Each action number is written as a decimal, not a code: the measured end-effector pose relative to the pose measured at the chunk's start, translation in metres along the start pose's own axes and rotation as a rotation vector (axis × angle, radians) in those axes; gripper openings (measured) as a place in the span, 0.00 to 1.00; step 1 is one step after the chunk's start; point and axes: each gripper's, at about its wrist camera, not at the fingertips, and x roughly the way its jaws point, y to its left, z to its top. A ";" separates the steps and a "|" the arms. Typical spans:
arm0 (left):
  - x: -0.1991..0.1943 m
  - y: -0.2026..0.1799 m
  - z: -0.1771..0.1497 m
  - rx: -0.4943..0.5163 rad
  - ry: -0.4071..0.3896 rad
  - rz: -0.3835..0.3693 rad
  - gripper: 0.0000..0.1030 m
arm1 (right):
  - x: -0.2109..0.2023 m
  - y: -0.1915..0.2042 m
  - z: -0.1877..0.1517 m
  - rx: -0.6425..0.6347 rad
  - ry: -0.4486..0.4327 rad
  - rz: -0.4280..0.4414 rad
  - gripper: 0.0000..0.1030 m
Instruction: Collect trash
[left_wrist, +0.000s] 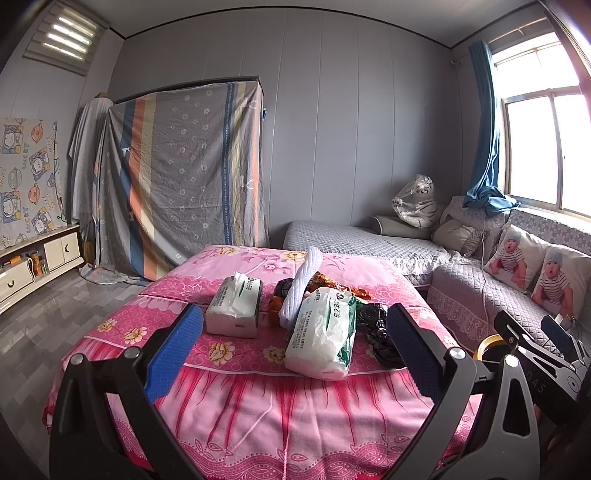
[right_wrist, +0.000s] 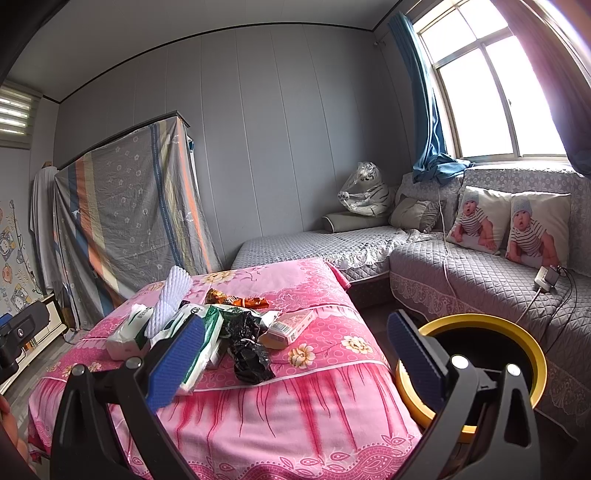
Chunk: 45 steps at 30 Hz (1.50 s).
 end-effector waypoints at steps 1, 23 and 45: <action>0.000 0.000 0.000 0.000 0.000 0.000 0.93 | 0.000 0.000 0.001 0.001 0.001 0.001 0.93; 0.002 -0.002 -0.004 0.001 0.000 -0.005 0.93 | 0.000 0.001 0.002 0.003 0.000 -0.002 0.93; 0.057 0.040 -0.020 -0.010 0.112 -0.113 0.93 | 0.086 -0.025 0.042 0.033 0.346 0.365 0.93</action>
